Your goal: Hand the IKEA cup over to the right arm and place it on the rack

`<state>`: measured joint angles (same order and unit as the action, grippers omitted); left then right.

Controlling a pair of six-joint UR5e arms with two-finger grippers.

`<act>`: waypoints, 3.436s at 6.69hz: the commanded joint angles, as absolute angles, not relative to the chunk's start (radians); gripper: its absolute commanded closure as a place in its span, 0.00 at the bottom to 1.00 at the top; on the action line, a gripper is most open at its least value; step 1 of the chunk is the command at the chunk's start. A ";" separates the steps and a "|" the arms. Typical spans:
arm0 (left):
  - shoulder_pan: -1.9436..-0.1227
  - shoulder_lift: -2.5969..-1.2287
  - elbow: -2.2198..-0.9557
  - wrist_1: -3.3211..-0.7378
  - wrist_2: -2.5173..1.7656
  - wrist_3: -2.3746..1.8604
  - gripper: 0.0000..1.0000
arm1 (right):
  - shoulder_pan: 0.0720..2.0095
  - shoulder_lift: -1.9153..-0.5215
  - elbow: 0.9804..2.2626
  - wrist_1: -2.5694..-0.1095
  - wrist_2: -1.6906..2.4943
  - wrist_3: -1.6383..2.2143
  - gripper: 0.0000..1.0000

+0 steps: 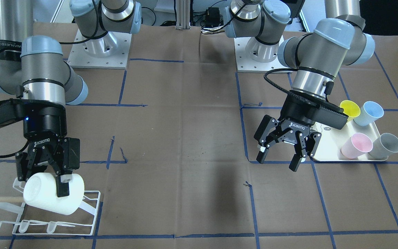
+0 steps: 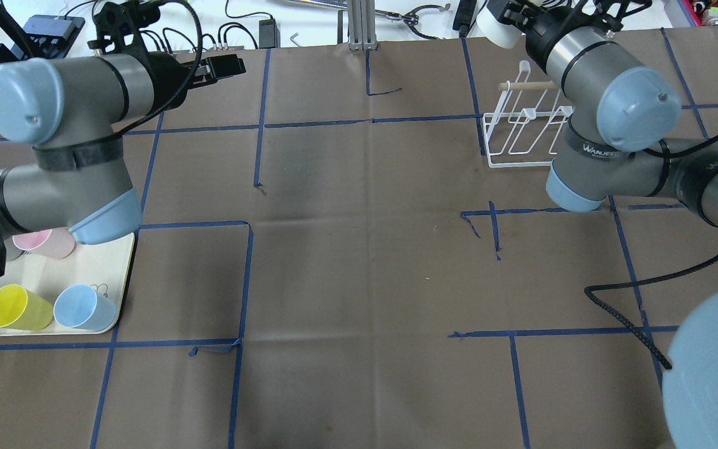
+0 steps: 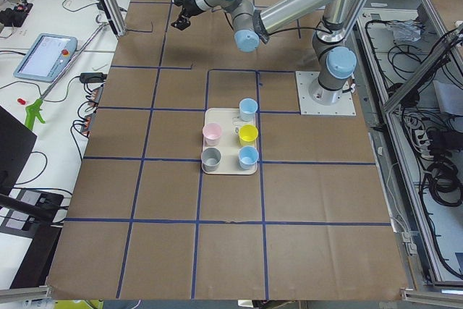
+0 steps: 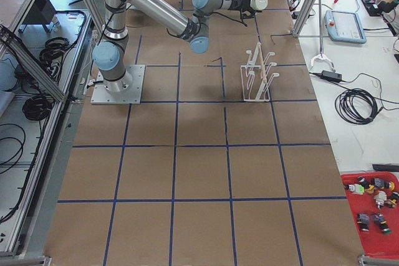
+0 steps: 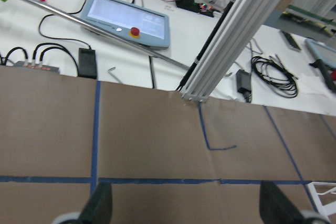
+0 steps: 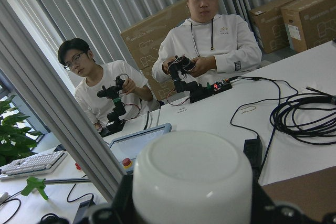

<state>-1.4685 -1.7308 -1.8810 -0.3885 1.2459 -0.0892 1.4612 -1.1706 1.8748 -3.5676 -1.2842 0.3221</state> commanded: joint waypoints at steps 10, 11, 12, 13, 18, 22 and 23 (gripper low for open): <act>-1.302 -1.355 -1.840 -1.625 1.626 0.273 0.01 | 1.390 -0.945 1.839 -3.642 -1.302 -0.051 0.70; -1.182 -1.318 -1.938 -1.606 1.628 0.360 0.01 | 1.390 -0.946 1.836 -3.642 -1.299 -0.040 0.01; -1.092 -1.298 -2.006 -1.551 1.628 0.458 0.01 | 1.391 -0.946 1.836 -3.642 -1.301 -0.046 0.00; -1.030 -1.292 -2.067 -1.473 1.658 0.530 0.01 | 1.391 -0.948 1.833 -3.642 -1.299 -0.048 0.00; -0.982 -1.391 -2.248 -1.123 1.663 0.601 0.01 | 1.394 -1.046 1.830 -3.614 -1.296 -0.037 0.00; -0.985 -1.525 -2.339 -0.899 1.635 0.613 0.01 | 1.462 -1.222 1.859 -3.464 -1.287 0.045 0.00; -0.986 -1.513 -2.333 -0.910 1.638 0.615 0.01 | 1.463 -1.245 1.885 -3.465 -1.287 0.130 0.00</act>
